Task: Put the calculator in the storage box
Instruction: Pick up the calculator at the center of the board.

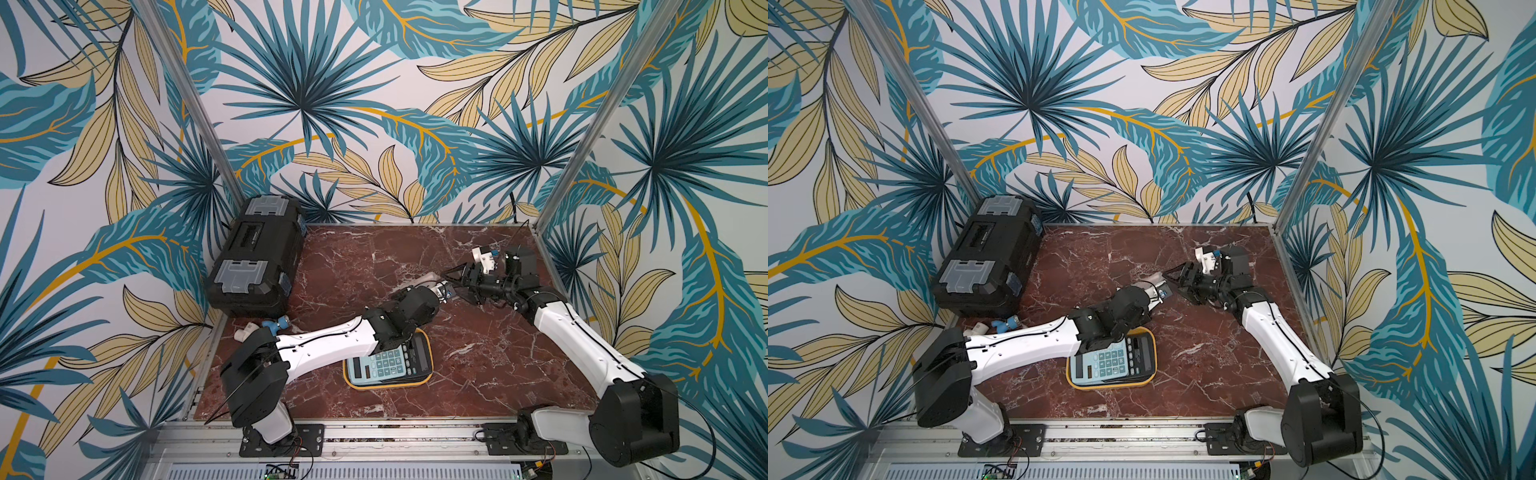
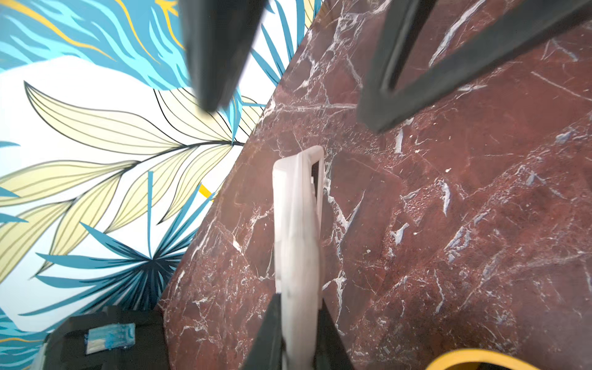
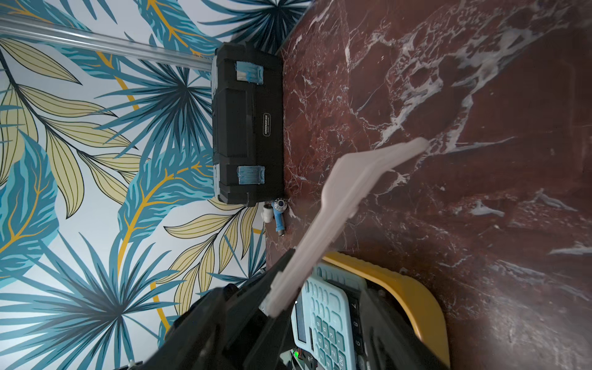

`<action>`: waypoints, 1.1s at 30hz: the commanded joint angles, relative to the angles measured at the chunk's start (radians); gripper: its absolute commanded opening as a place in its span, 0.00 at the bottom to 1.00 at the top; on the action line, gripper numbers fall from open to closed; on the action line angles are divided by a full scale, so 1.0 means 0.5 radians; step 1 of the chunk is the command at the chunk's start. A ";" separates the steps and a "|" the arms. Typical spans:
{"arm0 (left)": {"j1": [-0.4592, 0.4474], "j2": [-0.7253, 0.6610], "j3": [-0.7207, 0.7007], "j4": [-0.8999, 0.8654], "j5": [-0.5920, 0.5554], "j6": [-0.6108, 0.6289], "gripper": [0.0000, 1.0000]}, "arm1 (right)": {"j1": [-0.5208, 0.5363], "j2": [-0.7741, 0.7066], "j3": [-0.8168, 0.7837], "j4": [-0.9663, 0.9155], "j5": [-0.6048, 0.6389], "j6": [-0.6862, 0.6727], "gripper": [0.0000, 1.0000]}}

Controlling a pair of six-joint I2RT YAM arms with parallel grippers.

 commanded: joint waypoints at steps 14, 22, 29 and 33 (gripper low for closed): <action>0.737 -0.345 0.108 -0.099 1.515 -1.234 0.00 | -0.109 -0.279 -0.106 -0.230 0.115 -0.459 0.83; 1.183 -0.342 -0.163 0.551 2.465 -2.106 0.00 | -0.110 -0.265 -0.163 -0.082 0.028 -0.526 0.82; 1.311 -0.253 -0.325 1.102 2.884 -2.684 0.00 | -0.110 -0.236 -0.213 0.179 -0.115 -0.430 0.77; 1.331 -0.260 -0.414 1.260 2.938 -2.856 0.00 | -0.110 -0.183 -0.184 0.236 -0.217 -0.410 0.73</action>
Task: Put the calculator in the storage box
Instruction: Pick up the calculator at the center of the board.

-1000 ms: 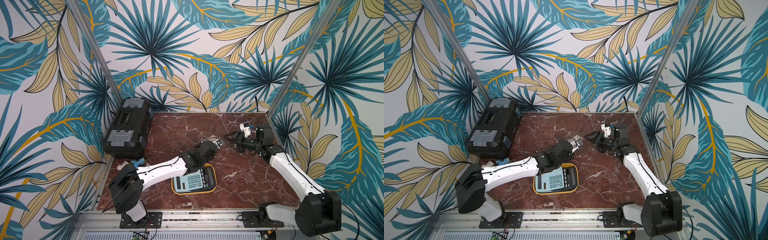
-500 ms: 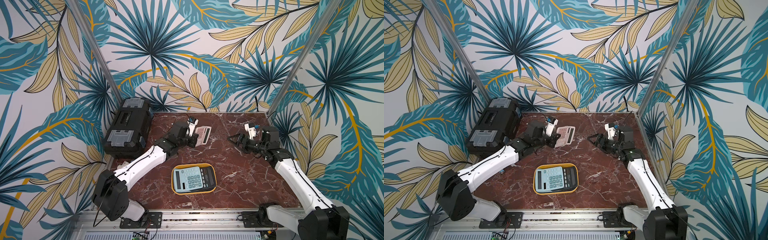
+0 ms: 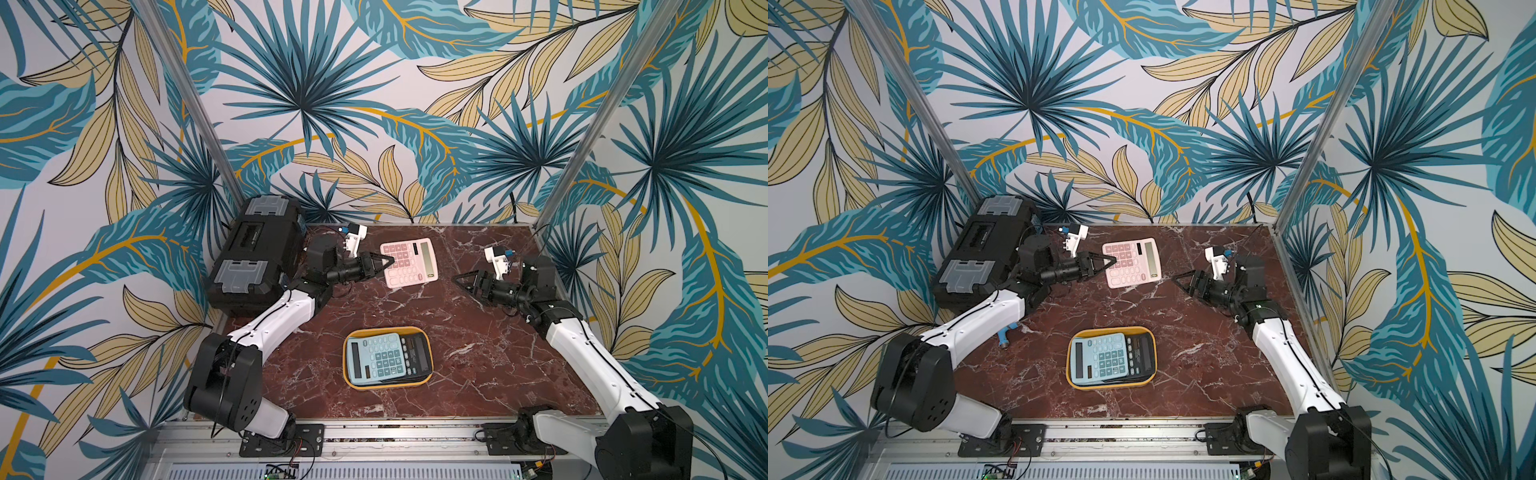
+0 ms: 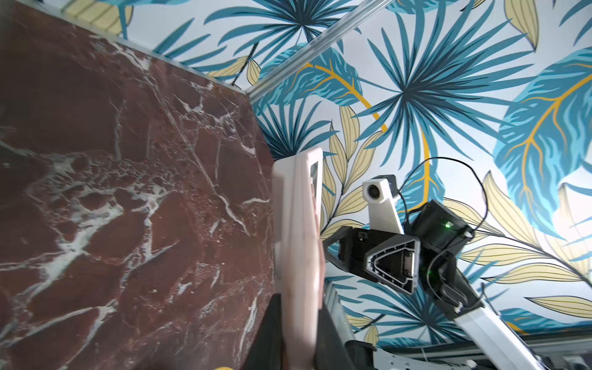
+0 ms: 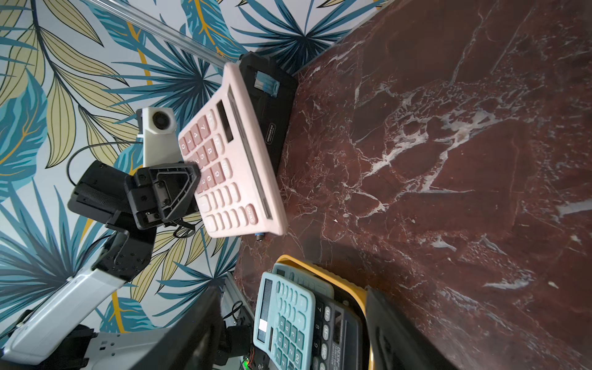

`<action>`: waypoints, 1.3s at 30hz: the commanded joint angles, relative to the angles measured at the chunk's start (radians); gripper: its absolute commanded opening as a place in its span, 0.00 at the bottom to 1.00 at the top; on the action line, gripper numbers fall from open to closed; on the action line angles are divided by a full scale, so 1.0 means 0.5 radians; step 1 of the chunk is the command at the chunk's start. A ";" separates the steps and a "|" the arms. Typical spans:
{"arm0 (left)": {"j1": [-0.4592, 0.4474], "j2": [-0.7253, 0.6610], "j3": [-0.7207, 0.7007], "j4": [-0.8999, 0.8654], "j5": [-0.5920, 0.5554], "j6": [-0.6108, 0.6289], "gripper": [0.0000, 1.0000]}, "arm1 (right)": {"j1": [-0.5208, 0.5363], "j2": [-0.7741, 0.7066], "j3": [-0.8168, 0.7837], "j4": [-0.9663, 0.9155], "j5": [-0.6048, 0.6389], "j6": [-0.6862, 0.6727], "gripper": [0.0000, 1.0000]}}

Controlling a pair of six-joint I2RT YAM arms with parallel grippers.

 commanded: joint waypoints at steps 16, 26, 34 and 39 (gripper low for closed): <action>0.019 -0.110 -0.169 0.203 0.308 -0.315 0.00 | 0.013 0.150 0.068 0.437 -0.356 0.220 0.56; 0.020 -0.170 -0.169 0.096 0.297 -0.250 0.00 | 0.097 0.221 0.112 0.448 -0.344 0.228 0.46; 0.016 -0.210 -0.147 -0.027 0.305 -0.165 0.00 | 0.195 0.282 0.167 0.448 -0.337 0.212 0.40; 0.011 -0.226 -0.147 -0.051 0.330 -0.143 0.00 | 0.231 0.328 0.203 0.435 -0.321 0.201 0.36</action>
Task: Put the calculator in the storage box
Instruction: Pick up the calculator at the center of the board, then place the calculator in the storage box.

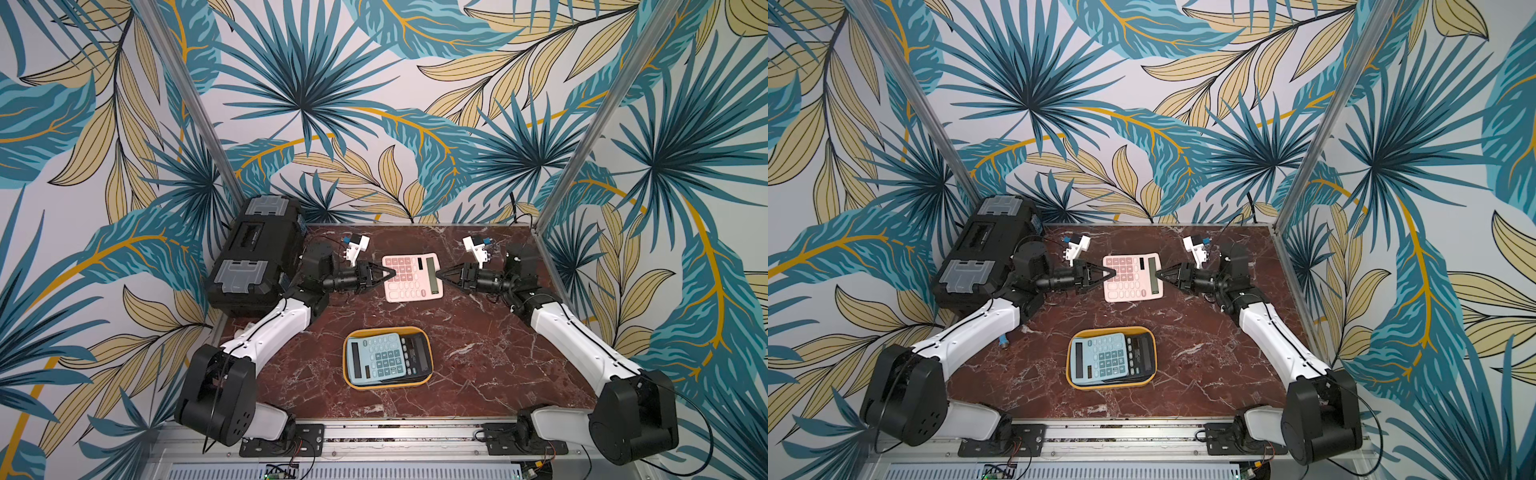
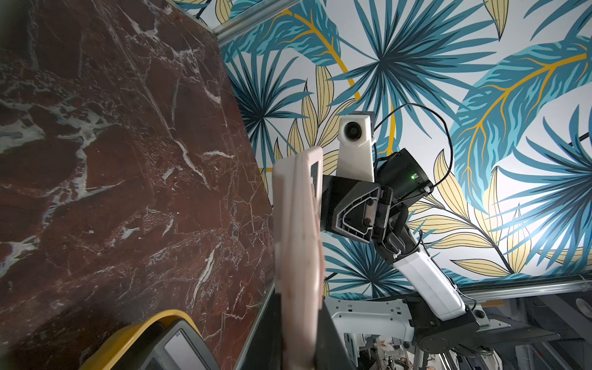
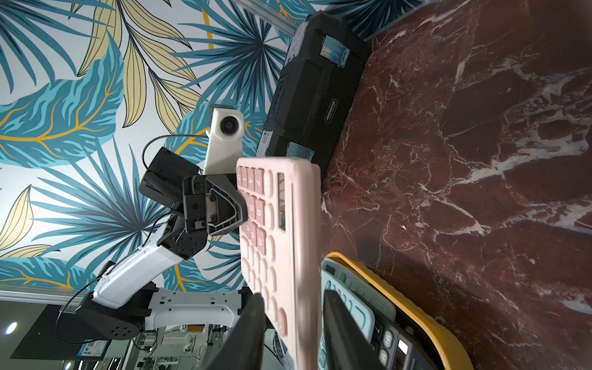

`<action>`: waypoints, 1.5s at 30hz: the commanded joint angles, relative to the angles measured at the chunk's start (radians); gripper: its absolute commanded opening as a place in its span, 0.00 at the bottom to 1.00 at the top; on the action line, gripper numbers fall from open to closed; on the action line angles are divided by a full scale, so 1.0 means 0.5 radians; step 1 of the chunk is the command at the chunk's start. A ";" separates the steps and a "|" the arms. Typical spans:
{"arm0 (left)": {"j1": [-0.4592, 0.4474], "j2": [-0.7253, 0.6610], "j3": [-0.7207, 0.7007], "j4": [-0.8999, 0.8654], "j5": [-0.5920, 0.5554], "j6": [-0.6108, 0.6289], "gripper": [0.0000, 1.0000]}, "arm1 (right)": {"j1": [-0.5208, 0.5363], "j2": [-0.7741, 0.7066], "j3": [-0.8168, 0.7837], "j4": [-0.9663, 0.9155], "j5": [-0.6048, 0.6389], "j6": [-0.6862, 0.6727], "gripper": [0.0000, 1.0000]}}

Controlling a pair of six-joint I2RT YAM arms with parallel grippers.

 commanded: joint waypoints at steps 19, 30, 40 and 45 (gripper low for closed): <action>0.007 -0.229 0.027 -0.460 -0.103 0.390 0.53 | 0.046 0.001 0.031 -0.265 0.069 -0.106 0.02; 0.015 -0.720 0.028 -1.321 -0.961 0.921 0.80 | 0.098 -0.160 -0.255 -0.389 0.055 -0.091 0.01; 0.016 -1.041 -0.248 -1.388 -1.093 0.909 0.82 | 0.328 -0.255 -0.497 -0.363 0.288 -0.040 0.00; 0.015 -1.146 -0.342 -1.374 -1.146 0.880 0.83 | 0.424 -0.202 -0.538 -0.356 0.368 -0.045 0.00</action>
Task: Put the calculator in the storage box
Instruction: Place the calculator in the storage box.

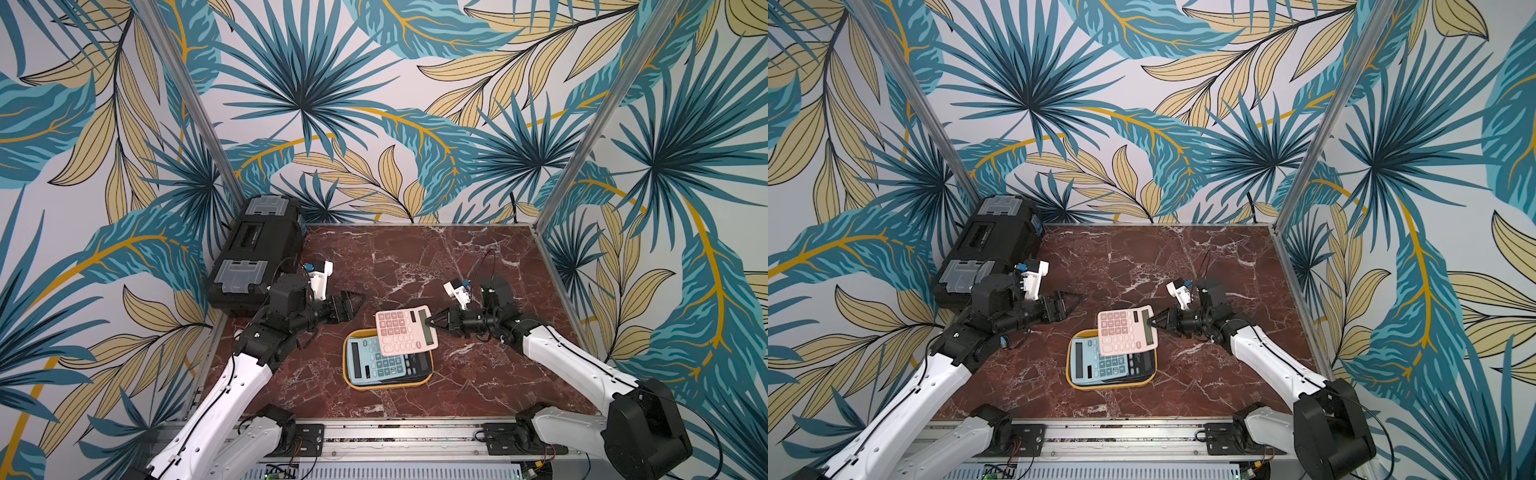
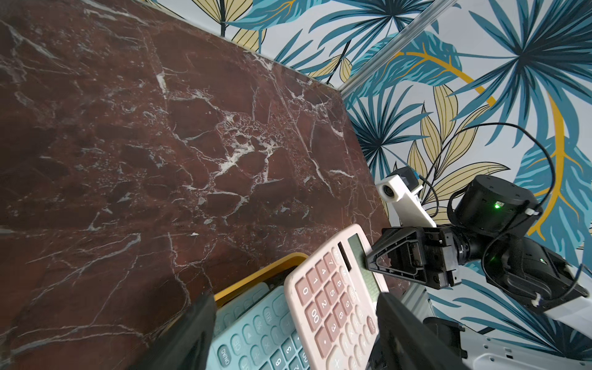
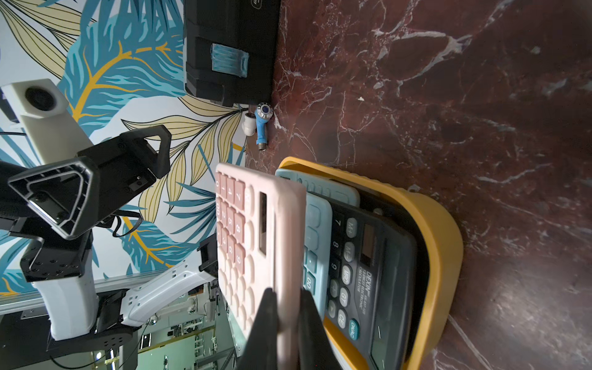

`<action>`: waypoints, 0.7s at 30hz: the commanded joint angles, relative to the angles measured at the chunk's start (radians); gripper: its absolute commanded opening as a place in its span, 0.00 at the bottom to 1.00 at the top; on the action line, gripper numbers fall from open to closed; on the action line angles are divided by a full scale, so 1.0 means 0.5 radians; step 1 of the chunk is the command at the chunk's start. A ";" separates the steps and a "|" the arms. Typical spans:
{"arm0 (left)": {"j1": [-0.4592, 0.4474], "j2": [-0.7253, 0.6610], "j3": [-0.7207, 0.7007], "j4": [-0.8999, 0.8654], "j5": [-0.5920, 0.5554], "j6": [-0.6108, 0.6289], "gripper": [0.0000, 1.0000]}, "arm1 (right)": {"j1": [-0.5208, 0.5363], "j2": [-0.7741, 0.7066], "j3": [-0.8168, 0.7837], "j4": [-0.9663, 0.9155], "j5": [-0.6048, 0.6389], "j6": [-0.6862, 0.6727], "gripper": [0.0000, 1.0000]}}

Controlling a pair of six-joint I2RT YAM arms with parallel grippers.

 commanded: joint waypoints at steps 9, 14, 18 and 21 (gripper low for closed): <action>0.012 -0.058 -0.117 0.036 -0.059 -0.006 0.83 | 0.189 0.016 -0.132 0.061 0.247 0.052 0.00; 0.011 -0.039 -0.149 0.070 -0.043 -0.018 0.83 | 0.216 -0.013 -0.209 0.094 0.302 0.076 0.00; 0.011 -0.038 -0.172 0.107 -0.030 -0.040 0.83 | 0.238 -0.001 -0.262 0.174 0.313 0.118 0.00; 0.012 -0.035 -0.179 0.115 -0.027 -0.043 0.83 | 0.261 0.012 -0.273 0.206 0.325 0.130 0.00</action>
